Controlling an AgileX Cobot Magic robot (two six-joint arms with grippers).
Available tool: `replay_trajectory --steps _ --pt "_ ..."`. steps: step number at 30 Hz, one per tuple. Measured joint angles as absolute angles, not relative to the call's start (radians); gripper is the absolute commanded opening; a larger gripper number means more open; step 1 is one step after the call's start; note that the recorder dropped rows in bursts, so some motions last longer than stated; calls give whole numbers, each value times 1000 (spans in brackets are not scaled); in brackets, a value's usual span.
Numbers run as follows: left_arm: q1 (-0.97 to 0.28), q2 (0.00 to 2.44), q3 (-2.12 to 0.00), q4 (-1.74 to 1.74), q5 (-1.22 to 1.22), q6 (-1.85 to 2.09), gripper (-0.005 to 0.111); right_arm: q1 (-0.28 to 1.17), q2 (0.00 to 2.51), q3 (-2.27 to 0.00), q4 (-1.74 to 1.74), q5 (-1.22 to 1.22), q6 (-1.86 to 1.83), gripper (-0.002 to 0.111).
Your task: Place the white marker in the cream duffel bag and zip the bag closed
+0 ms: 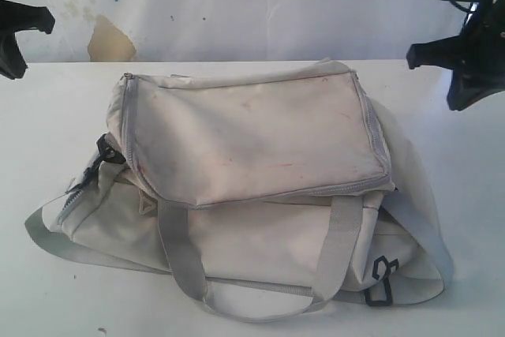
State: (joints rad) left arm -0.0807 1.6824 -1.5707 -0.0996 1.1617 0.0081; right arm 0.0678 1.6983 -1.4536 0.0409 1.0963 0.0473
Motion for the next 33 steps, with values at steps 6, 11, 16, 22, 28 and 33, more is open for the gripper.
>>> replay_trajectory --steps 6,11,16,22,28,33 --pt "-20 1676 -1571 -94 1173 0 0 16 1698 -1454 14 1092 37 0" --pt "3 1676 -1571 -82 1182 -5 0 12 1698 -1454 0 1085 27 0" --pt "3 1650 -1565 -64 1180 0 0 12 1687 -1454 0 1091 -23 0" --pt "3 1542 -1563 -49 1180 0 0 12 1597 -1454 0 1092 -36 0" --pt "3 1385 -1563 -27 1181 0 0 12 1435 -1454 0 1095 -38 0" --pt "3 1228 -1563 -6 1181 0 0 12 1292 -1454 0 1095 -48 0"
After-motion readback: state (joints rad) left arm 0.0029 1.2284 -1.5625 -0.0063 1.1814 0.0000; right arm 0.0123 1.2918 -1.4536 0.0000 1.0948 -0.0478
